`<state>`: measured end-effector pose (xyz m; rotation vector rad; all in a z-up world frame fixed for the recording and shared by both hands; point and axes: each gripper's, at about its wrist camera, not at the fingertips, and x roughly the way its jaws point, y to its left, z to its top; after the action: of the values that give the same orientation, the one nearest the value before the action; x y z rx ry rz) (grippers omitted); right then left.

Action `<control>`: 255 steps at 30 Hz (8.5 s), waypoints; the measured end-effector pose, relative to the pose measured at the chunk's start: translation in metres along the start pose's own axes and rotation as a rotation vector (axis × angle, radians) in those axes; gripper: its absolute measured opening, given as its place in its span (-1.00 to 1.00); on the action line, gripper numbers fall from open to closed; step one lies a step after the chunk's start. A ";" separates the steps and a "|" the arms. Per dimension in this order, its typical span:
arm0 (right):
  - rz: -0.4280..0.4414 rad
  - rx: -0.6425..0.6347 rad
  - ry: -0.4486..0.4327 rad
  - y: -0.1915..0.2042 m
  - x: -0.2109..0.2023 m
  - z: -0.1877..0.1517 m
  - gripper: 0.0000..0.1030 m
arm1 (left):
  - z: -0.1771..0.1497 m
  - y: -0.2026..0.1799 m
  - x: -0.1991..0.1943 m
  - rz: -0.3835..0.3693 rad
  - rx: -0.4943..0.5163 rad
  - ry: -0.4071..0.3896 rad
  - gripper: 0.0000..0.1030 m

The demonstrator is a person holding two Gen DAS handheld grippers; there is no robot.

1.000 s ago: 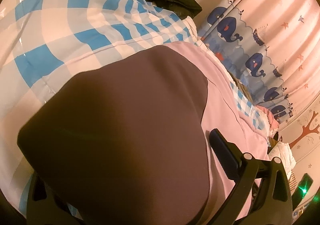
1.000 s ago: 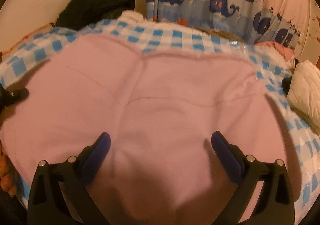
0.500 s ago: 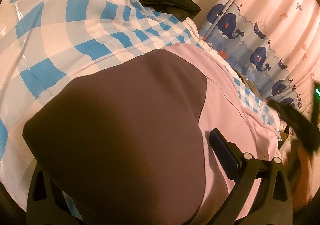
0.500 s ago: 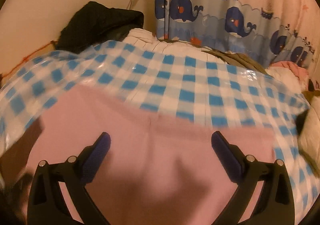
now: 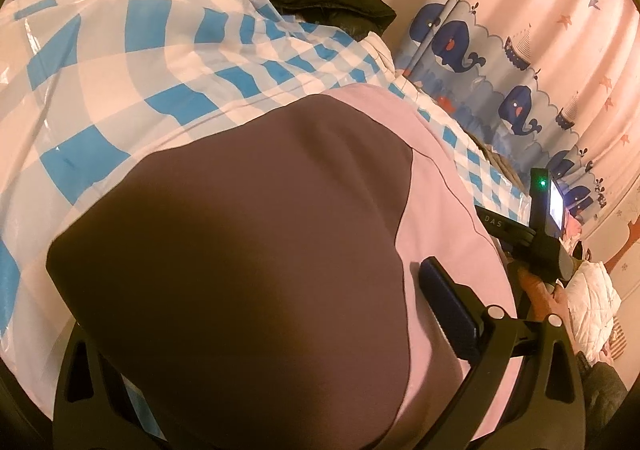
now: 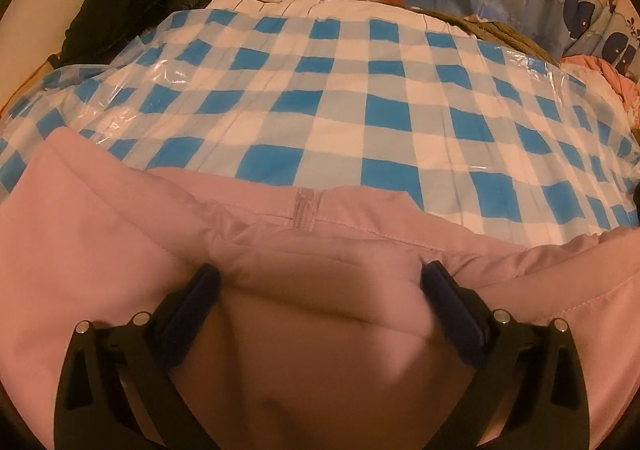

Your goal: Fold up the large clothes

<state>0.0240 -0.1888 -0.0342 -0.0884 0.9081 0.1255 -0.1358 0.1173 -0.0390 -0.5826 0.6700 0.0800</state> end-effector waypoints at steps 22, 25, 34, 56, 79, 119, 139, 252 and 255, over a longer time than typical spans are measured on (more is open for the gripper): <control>-0.094 -0.114 -0.172 -0.003 -0.151 -0.111 0.89 | -0.002 0.036 0.026 -0.174 -0.250 0.147 0.87; -0.126 -0.189 -0.098 0.012 -0.141 -0.148 0.89 | -0.003 0.044 0.032 -0.210 -0.299 0.166 0.87; -0.185 -0.167 -0.101 0.000 -0.134 -0.173 0.89 | 0.004 0.044 0.034 -0.290 -0.353 0.182 0.69; -0.020 -0.062 -0.052 -0.039 -0.164 -0.184 0.88 | -0.019 -0.275 -0.063 -0.447 0.592 0.121 -0.34; 0.238 0.027 -0.060 -0.245 -0.203 -0.053 0.87 | -0.275 -0.424 -0.018 -0.127 1.596 -0.073 0.34; 0.274 0.363 -0.025 -0.177 -0.113 -0.119 0.90 | -0.011 -0.241 0.031 -0.473 0.476 0.600 0.87; 0.399 -0.083 -0.147 0.101 -0.181 -0.038 0.89 | 0.077 0.052 -0.060 -0.059 0.108 0.267 0.88; 0.278 0.059 -0.033 0.062 -0.120 -0.096 0.87 | 0.053 -0.043 -0.138 0.132 0.637 -0.120 0.87; 0.244 -0.002 -0.123 0.073 -0.157 -0.098 0.87 | 0.053 -0.042 -0.139 0.144 0.647 -0.103 0.87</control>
<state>-0.1581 -0.1409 0.0280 0.0291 0.7933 0.3550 -0.2049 0.1263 0.0986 0.0915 0.5942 0.0239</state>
